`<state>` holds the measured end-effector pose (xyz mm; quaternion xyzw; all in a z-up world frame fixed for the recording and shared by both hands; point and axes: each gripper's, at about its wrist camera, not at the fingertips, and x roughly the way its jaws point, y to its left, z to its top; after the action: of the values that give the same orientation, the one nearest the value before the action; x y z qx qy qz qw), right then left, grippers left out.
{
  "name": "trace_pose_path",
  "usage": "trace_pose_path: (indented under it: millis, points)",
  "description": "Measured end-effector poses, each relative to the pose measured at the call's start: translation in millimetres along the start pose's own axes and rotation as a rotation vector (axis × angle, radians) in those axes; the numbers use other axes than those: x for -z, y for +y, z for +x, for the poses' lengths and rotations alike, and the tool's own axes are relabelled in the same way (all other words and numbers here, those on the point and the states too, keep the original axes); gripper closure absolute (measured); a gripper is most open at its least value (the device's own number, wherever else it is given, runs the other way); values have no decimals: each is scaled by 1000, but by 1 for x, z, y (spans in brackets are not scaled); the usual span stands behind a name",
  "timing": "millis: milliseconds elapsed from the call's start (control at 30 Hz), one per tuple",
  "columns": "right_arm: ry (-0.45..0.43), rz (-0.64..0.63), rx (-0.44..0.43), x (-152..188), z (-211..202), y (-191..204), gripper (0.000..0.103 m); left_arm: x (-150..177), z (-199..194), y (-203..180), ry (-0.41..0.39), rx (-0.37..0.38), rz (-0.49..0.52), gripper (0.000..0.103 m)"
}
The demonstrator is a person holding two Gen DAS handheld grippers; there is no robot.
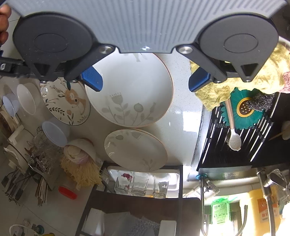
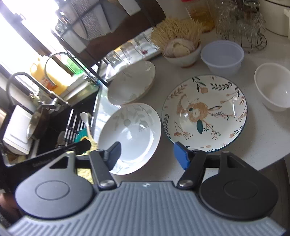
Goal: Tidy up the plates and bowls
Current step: 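Move the left gripper toward the rim of the large white leaf-pattern bowl, then close the left gripper on the bowl rim and lift it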
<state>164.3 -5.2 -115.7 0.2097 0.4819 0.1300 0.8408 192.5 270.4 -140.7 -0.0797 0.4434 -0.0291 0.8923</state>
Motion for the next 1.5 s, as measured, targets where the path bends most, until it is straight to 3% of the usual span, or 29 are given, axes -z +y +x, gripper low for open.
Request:
trace_pose_path:
  millis: [100, 333, 433, 700, 800, 1000, 1200, 1500]
  points:
    - [36, 2, 4, 3, 23, 2, 57, -6, 23, 12, 39, 16, -5, 18]
    - [72, 45, 35, 8, 57, 8, 64, -17, 71, 34, 124, 52, 48, 41]
    - [68, 53, 97, 7, 68, 7, 65, -20, 86, 43, 148, 63, 52, 49]
    - [99, 101, 115, 8, 83, 5, 85, -19, 112, 61, 229, 155, 32, 74]
    - [95, 101, 125, 6, 86, 8, 86, -22, 115, 60, 232, 181, 39, 81]
    - [64, 46, 141, 4, 92, 13, 90, -30, 126, 68, 233, 232, 1, 82]
    - [68, 13, 128, 1, 93, 15, 90, -33, 128, 68, 228, 245, 37, 82]
    - [47, -53, 101, -10, 69, 18, 90, -36, 111, 71, 239, 318, -9, 82]
